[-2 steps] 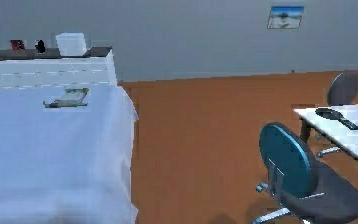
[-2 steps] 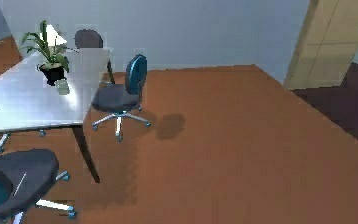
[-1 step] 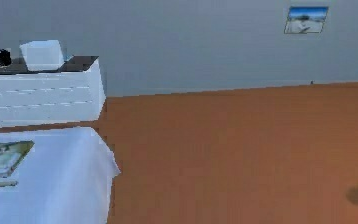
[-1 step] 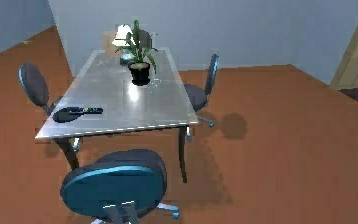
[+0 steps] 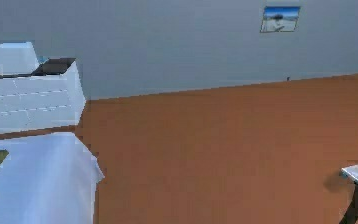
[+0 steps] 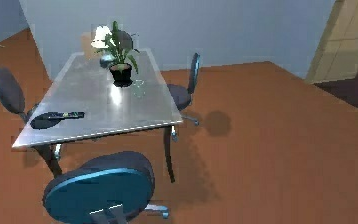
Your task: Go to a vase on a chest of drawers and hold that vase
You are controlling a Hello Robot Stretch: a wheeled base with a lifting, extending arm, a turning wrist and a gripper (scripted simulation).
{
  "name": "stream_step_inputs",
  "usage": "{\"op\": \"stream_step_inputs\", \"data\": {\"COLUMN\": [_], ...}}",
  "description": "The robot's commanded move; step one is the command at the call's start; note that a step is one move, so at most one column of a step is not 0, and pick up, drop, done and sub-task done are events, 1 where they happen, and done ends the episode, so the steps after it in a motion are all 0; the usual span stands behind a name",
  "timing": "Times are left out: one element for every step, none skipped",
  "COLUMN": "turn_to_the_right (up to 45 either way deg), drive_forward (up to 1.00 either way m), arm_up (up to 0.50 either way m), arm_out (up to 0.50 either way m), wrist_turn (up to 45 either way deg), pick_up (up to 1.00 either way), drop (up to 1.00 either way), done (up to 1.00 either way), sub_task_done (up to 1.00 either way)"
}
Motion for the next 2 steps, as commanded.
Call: {"op": "stream_step_inputs", "data": {"turn_to_the_right": [0.0, 3.0], "drive_forward": [1.00, 0.00], "arm_up": [0.00, 0.00], "arm_out": [0.00, 0.00], "wrist_turn": [0.0, 0.0], "pick_up": [0.00, 0.00], "drop": [0.00, 0.00], "done": [0.00, 0.00], "sub_task_done": [0.00, 0.00]}}
